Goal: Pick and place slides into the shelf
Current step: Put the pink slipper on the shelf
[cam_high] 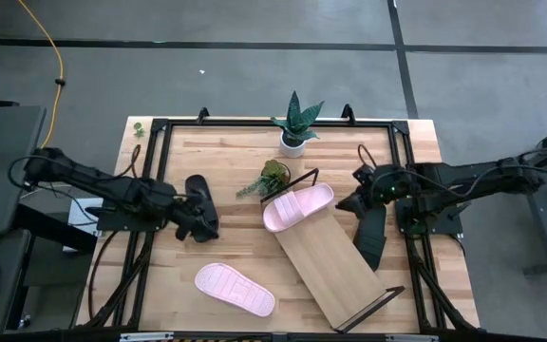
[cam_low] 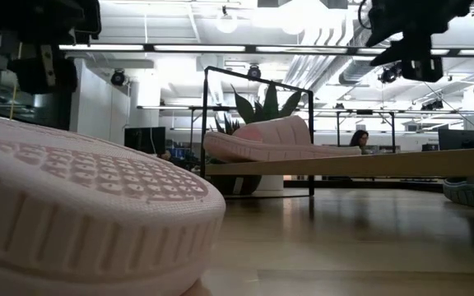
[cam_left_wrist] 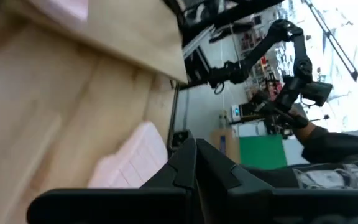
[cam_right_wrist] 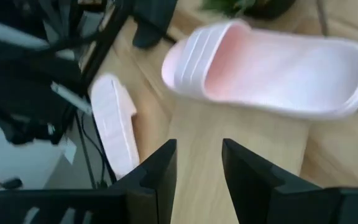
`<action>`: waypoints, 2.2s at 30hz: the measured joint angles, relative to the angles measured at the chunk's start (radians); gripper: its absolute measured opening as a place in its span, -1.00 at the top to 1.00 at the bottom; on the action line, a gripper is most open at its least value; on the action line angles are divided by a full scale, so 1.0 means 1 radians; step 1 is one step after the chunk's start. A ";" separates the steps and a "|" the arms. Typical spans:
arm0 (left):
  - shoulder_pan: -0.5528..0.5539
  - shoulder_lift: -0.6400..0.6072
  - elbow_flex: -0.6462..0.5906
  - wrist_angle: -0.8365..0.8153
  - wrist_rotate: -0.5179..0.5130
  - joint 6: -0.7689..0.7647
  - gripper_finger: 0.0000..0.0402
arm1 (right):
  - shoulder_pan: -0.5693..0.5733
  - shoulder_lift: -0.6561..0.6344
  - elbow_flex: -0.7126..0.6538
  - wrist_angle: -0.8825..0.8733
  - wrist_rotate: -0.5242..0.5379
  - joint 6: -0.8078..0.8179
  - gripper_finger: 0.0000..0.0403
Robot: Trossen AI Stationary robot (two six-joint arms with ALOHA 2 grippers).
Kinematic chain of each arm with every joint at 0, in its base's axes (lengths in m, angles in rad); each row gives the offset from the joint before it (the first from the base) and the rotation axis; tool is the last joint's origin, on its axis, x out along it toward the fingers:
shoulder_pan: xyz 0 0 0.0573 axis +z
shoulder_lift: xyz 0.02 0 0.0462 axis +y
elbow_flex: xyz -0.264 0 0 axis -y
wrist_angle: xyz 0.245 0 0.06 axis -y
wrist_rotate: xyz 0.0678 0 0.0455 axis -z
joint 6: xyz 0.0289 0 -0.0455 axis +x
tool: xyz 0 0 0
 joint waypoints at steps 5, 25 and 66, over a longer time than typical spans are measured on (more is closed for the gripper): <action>-0.066 0.068 0.020 0.000 0.054 -0.187 1.00 | 0.085 0.000 0.000 -0.058 0.043 0.000 0.41; -0.338 0.116 0.020 -0.007 -0.047 -0.577 0.99 | 0.320 0.000 0.000 -0.069 0.148 0.003 0.41; -0.422 0.331 0.019 -0.023 0.013 -0.640 -0.80 | 0.431 0.000 -0.001 -0.085 0.330 0.053 0.41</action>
